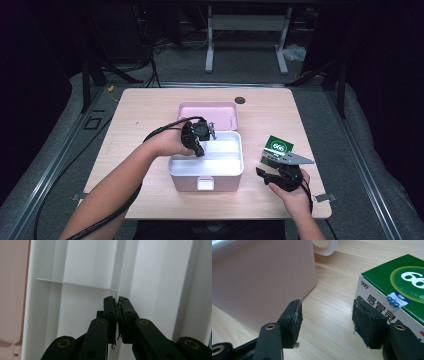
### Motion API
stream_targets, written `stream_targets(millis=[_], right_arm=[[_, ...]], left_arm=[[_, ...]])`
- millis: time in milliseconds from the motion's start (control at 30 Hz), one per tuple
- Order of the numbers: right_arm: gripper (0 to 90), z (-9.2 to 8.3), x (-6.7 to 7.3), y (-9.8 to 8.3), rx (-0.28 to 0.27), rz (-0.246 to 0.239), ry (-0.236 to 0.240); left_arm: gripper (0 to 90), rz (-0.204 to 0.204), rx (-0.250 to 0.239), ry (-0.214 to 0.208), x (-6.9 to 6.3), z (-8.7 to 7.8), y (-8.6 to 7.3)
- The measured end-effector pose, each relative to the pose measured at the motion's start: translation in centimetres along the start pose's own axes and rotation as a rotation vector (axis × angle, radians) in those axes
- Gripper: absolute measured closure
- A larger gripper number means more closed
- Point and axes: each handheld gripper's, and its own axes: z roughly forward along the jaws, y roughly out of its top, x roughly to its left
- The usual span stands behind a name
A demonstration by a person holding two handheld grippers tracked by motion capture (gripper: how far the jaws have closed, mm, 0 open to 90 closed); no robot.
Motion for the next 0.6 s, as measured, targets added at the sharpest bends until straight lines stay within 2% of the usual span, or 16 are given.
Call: stream_targets(millis=[200, 600], right_arm=[[41.1, 0.1, 0.0, 0.0, 0.003, -0.004, 0.011], [41.1, 0.0, 0.0, 0.0, -0.001, 0.001, 0.012]], left_arm=[[86.9, 0.031, 0.066, -0.010, 0.1, 0.3, 1.0], [87.3, 0.047, 0.108, -0.048, 0.4, 0.9, 1.7]])
